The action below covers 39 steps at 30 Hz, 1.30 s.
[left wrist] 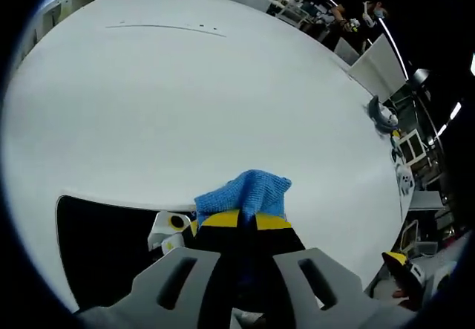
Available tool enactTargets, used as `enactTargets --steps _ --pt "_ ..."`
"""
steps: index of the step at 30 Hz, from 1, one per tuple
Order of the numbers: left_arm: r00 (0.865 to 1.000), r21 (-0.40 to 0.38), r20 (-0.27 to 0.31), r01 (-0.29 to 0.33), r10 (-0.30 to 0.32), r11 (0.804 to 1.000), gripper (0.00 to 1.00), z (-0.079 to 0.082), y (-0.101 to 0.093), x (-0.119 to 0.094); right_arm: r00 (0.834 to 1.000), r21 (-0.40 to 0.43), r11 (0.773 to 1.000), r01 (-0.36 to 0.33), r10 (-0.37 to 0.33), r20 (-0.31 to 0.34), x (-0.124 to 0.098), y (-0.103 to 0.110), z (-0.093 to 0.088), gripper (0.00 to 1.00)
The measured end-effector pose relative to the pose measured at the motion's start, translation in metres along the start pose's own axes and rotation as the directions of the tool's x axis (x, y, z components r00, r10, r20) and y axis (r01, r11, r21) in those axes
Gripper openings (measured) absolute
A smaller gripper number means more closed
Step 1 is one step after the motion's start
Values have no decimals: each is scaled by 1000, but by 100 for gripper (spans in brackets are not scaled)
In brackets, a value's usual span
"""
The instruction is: Wipe the mirror surface with the cleaning cloth until all visible marks leave the cleaned area.
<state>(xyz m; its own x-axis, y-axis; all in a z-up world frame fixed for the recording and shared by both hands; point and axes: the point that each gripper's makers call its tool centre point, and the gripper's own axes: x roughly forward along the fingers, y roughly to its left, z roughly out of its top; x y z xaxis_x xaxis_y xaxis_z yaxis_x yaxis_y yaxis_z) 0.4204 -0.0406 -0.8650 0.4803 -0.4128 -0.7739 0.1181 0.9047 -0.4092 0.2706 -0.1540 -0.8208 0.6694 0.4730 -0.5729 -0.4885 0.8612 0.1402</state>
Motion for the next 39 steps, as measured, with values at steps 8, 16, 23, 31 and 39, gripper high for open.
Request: enactTargets --steps 8,16,23,31,39 --pt "1000 5 2 8 -8 1000 2 0 -10 6 1000 7 1000 4 -4 0 0 0 0 95" --pt "1000 20 -3 27 -26 999 2 0 -15 9 1000 10 1000 11 -11 1 -1 -2 0 96" --pt "999 35 -11 32 -31 999 2 -1 -16 8 1000 12 1000 14 -14 1 -1 -2 1 96" --pt "999 43 -13 42 -41 998 2 -11 -20 5 1000 10 1000 18 -18 -4 -1 -3 0 96" --pt "998 43 -19 57 -56 997 2 -22 -21 -2 1000 10 1000 24 -24 -7 -1 -4 -1 96"
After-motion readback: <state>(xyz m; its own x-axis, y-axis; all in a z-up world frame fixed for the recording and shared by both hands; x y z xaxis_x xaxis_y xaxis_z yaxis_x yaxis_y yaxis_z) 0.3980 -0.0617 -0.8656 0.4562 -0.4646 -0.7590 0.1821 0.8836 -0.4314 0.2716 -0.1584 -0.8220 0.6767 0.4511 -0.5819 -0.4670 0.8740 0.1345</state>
